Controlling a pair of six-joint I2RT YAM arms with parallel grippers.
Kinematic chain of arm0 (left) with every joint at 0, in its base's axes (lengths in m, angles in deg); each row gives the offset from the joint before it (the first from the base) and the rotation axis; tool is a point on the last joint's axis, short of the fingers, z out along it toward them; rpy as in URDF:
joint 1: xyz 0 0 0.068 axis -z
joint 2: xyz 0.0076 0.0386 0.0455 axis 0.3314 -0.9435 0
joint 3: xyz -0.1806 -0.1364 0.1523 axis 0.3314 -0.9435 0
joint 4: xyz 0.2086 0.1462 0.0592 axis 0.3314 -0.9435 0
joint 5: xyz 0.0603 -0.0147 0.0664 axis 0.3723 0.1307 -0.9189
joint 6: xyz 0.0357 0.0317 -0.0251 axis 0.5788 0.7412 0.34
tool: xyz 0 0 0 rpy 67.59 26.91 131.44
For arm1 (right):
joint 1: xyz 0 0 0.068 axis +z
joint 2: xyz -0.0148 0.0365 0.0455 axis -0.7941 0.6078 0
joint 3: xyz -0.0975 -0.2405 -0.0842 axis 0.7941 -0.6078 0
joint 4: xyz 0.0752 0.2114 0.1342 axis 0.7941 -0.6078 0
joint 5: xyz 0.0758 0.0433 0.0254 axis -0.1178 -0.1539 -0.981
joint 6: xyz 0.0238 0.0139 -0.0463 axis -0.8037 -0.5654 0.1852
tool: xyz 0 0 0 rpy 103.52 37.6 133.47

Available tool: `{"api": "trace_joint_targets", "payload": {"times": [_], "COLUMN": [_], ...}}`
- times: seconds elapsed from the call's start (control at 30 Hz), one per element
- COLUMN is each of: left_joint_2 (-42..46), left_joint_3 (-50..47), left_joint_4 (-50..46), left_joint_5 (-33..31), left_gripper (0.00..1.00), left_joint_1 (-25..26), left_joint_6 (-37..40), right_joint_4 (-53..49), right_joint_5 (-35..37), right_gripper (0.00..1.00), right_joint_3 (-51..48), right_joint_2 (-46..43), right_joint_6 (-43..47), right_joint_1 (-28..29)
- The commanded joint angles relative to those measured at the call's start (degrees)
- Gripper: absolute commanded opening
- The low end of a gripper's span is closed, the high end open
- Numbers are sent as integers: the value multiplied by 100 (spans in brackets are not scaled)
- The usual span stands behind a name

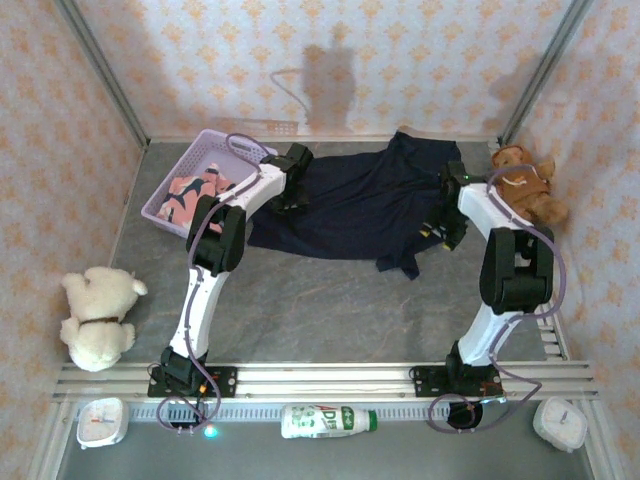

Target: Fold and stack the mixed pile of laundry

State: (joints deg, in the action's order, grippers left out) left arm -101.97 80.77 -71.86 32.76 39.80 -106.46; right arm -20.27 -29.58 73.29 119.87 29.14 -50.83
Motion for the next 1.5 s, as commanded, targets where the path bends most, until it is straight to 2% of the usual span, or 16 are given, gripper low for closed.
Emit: {"api": "trace_joint_targets", "payload": {"times": [0.0, 0.27, 0.33, 0.47, 0.63, 0.8, 0.93, 1.07, 1.13, 1.27, 1.33, 1.37, 1.47], "left_joint_2": [-134, 42, 45, 3, -123, -276, -267, -197, -162, 73, 326, 456, 935], "left_joint_3": [-180, -556, -597, -653, -515, -274, -219, -238, -247, -234, -259, -278, -442], "left_joint_4": [-309, -168, -159, -126, -213, -372, -397, -366, -364, -428, -478, -498, -537], "left_joint_5": [-75, -67, -114, -130, -188, -248, -235, -158, -113, 254, 333, 349, 341], "left_gripper": [53, 53, 53, 53, 53, 53, 53, 53, 54, 63, 67, 68, 70], "left_joint_1": [-67, -73, -75, -111, -136, -212, -243, -236, -234, -219, -202, -200, -191], "left_joint_6": [88, 36, 15, -83, -68, 50, 127, 194, 199, 428, 532, 572, 686], "right_joint_4": [602, 1054, 1048, 1094, 634, -71, -404, -516, -659, -456, -332, -319, -101], "right_joint_5": [-140, 71, 205, 296, 937, 1725, 1700, 1764, 1947, 1520, 1421, 1442, 1073], "right_gripper": [52, 51, 47, 33, 0, 0, 0, 0, 18, 30, 49, 54, 57], "right_joint_3": [-419, -379, -364, -562, -516, -448, -479, -450, -319, -323, -368, -357, -332], "right_joint_2": [-95, 370, 520, 655, 578, -90, -587, -724, -591, -725, -930, -991, -971], "right_joint_6": [-352, -870, -973, -1145, -954, -297, 134, 369, 316, 171, 66, 2, -182], "right_joint_1": [202, 230, 231, 230, 214, -174, -858, -1083, -1084, -972, -709, -574, -56]}}
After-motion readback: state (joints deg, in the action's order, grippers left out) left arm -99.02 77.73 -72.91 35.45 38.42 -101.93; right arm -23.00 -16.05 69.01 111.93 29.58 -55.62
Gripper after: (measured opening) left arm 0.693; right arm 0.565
